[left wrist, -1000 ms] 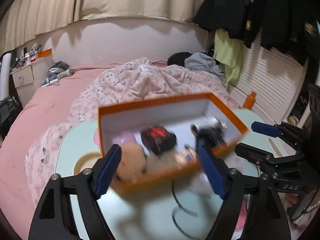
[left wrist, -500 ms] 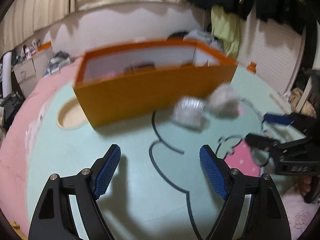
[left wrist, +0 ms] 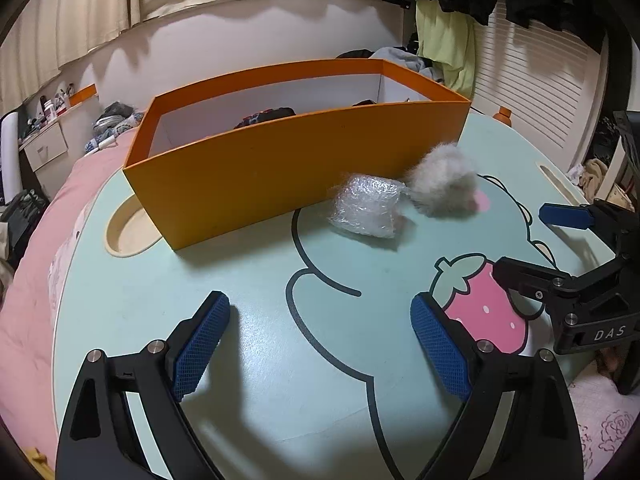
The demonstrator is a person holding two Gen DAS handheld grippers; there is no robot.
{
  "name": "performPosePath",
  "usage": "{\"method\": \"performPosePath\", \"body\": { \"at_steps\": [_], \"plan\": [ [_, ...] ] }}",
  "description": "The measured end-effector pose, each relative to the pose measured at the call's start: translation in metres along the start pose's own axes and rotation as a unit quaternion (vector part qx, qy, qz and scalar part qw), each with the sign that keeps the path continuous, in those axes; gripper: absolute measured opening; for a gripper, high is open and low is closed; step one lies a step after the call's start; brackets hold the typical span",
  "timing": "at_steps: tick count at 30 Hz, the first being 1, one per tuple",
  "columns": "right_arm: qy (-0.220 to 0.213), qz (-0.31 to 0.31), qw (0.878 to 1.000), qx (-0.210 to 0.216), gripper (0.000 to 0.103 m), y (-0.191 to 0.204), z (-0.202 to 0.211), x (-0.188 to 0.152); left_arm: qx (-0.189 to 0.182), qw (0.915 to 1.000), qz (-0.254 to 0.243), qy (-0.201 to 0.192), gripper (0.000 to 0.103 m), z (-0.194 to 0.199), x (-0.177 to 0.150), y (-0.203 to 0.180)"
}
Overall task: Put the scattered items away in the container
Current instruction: 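Withdraw both grippers toward the plastic bundle and grey fluffy ball, then grasp the grey fluffy ball with the right gripper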
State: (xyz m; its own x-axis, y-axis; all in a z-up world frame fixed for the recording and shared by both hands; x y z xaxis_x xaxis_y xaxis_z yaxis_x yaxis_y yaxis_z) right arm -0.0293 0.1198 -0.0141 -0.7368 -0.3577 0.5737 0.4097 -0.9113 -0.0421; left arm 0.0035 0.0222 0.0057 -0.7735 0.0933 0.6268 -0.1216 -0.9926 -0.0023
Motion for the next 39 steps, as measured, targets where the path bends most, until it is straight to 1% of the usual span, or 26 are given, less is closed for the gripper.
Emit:
{"method": "performPosePath", "body": {
  "at_steps": [6, 10, 13, 18, 21, 24, 25, 26, 27, 28, 30, 39],
  "plan": [
    [-0.002, 0.000, 1.000, 0.004, 0.103, -0.001, 0.000, -0.001, 0.009, 0.9999, 0.011, -0.004, 0.092, 0.000, 0.001, 0.000],
    [-0.002, 0.000, 1.000, 0.006, 0.103, -0.002, 0.000, -0.001, 0.028, 0.9990, 0.036, -0.004, 0.092, -0.001, 0.004, -0.003],
    [-0.002, 0.000, 1.000, 0.008, 0.103, -0.002, -0.001, 0.000, 0.037, 0.9982, 0.047, 0.000, 0.092, -0.003, 0.008, -0.005],
    [0.001, 0.002, 1.000, 0.009, 0.103, 0.000, -0.001, 0.003, 0.052, 0.9958, 0.073, 0.018, 0.092, -0.008, 0.017, -0.005],
    [0.001, 0.001, 1.000, 0.009, 0.103, 0.000, -0.001, 0.004, 0.046, 0.9926, 0.109, 0.028, 0.092, -0.009, 0.024, 0.001],
    [0.001, -0.001, 1.000, 0.007, 0.103, 0.002, -0.001, 0.006, 0.035, 0.9884, 0.145, 0.029, 0.092, -0.010, 0.028, 0.008],
    [0.001, 0.000, 1.000, 0.007, 0.103, 0.002, -0.002, 0.007, 0.037, 0.9885, 0.144, 0.026, 0.092, -0.010, 0.028, 0.007],
    [0.001, 0.000, 1.000, 0.007, 0.103, 0.003, -0.002, 0.007, 0.047, 0.9897, 0.133, 0.023, 0.092, -0.012, 0.027, 0.004],
    [0.001, 0.000, 1.000, 0.006, 0.103, 0.003, -0.001, 0.007, 0.066, 0.9916, 0.109, 0.020, 0.094, -0.014, 0.024, -0.002],
    [0.001, 0.001, 1.000, 0.006, 0.103, 0.004, -0.001, 0.007, 0.076, 0.9928, 0.090, 0.019, 0.102, -0.017, 0.022, -0.008],
    [-0.003, 0.002, 1.000, 0.004, 0.103, 0.004, 0.000, 0.006, 0.062, 0.9934, 0.095, 0.017, 0.102, -0.017, 0.019, -0.006],
    [-0.003, 0.002, 1.000, 0.004, 0.103, 0.005, -0.002, 0.004, 0.062, 0.9936, 0.093, 0.017, 0.102, -0.018, 0.020, -0.004]
  ]
}}
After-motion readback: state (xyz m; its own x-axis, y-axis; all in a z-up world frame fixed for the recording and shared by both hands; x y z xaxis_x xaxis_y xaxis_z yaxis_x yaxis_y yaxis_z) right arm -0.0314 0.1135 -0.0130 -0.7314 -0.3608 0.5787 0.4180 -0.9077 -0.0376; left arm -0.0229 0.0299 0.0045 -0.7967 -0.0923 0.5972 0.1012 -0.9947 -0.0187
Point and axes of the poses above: each gripper's, at about its wrist camera, not at the fingertips, and z roughly against the way its jaws point, y to its left, x to its top, the point moved 2 cm from there along -z, roughly the way its jaws point, and after that the axes turned 7 degrees about y, right-handed, at the moved point
